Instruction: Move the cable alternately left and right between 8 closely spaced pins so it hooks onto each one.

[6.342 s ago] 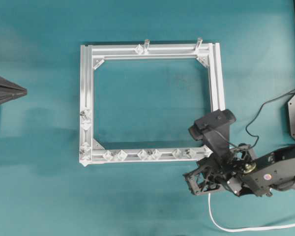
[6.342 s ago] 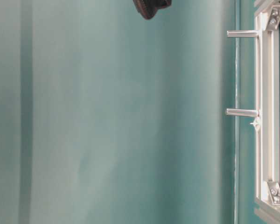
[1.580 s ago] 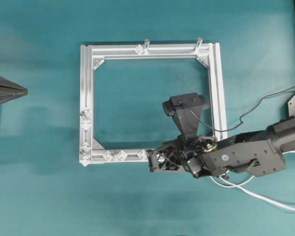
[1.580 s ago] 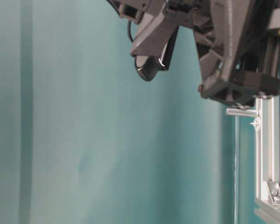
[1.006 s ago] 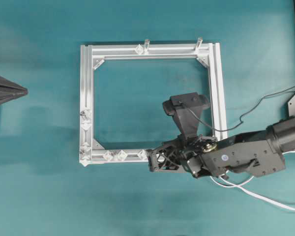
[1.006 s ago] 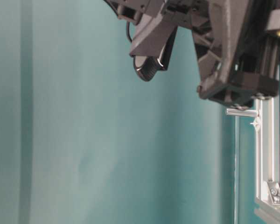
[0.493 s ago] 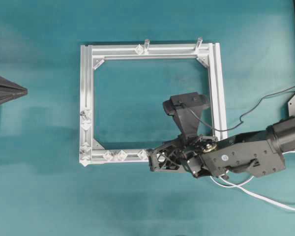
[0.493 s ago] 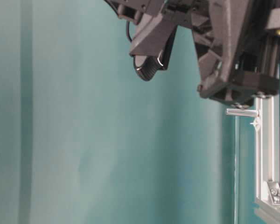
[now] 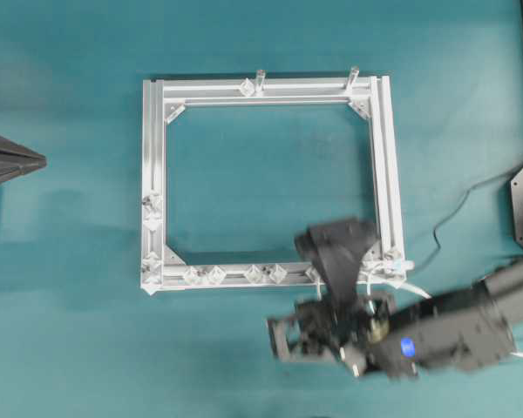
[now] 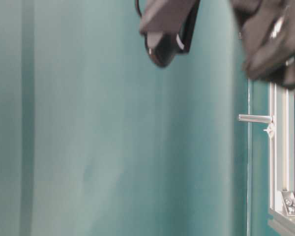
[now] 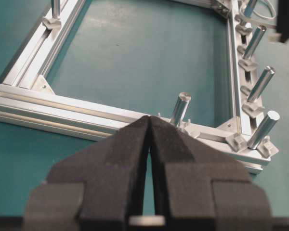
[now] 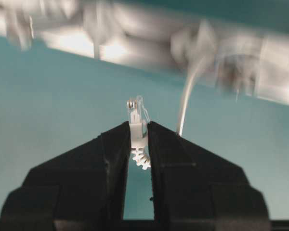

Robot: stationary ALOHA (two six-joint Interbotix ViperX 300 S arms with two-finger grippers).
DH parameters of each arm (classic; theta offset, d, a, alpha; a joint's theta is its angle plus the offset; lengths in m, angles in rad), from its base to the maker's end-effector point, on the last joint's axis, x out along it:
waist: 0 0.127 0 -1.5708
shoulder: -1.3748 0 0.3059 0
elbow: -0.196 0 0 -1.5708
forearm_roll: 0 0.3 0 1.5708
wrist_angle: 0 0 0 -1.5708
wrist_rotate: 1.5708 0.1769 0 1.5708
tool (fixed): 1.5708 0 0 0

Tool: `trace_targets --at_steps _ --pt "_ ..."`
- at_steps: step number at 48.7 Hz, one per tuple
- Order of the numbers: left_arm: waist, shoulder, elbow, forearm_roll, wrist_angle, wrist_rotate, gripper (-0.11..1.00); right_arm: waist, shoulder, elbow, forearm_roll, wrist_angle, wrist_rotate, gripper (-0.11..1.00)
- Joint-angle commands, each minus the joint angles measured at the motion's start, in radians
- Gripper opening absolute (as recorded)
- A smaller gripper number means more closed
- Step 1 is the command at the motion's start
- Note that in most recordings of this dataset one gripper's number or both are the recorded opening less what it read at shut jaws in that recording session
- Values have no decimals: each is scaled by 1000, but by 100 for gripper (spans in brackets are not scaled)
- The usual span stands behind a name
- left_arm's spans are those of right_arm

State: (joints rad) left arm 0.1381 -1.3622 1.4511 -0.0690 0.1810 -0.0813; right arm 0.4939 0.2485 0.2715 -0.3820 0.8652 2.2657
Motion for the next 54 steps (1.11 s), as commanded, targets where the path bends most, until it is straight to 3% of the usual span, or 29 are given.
trace_targets --at_steps 1,8,19,36,47,54 --pt "3 8 -12 3 -3 -2 0 55 2 -54 0 26 37 14" --pt "3 8 -11 3 -3 -2 0 114 37 -115 2 81 95 14" --pt "3 8 -11 3 -2 -2 0 129 71 -195 -6 140 100 14" --pt "3 6 -11 3 -3 -2 0 71 126 -279 -17 149 91 14" --pt "3 8 -11 3 -3 -2 0 26 201 -402 -35 152 86 14" --pt "3 6 -11 3 -3 -2 0 -17 242 -469 -43 150 48 14"
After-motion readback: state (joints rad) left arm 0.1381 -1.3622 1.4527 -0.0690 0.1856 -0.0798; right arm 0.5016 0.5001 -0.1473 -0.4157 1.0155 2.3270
